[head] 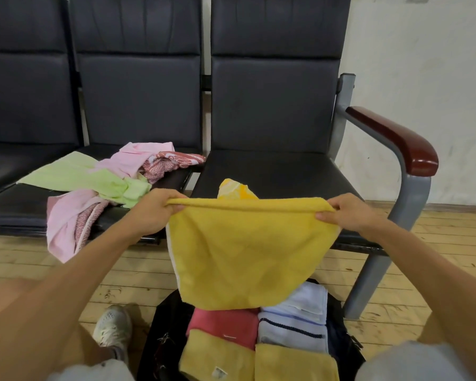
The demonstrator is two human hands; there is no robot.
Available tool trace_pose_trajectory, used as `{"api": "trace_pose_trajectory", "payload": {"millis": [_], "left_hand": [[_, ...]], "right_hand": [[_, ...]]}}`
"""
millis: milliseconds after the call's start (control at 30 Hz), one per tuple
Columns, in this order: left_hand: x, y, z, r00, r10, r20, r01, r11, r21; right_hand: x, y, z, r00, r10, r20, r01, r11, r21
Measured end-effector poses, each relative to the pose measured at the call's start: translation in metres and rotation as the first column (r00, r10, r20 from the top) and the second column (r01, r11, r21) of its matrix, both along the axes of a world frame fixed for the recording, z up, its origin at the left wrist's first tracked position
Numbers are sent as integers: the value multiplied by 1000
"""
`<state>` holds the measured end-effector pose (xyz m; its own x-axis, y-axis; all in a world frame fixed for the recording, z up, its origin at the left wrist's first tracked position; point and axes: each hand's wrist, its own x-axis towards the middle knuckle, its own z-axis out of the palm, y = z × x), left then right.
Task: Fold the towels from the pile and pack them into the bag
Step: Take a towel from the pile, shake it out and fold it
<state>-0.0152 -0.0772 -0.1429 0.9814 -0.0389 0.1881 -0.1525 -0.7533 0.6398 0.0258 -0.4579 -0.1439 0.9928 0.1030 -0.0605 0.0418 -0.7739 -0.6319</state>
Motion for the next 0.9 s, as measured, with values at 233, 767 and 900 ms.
{"api": "trace_pose_trajectory", "payload": {"millis": [233,767,900], "left_hand": [[0,4,1,986,125,110,-126,992,-4],[0,9,13,943,330,-34,-251,643,-724],[-9,8,17,984,173,-43,-160,752,-639]], "right_hand": [[1,2,3,981,-47,188,34,997,73],[-1,5,14,959,-205,196,41,783,620],[0,5,10,916,-263,302,123,903,412]]}}
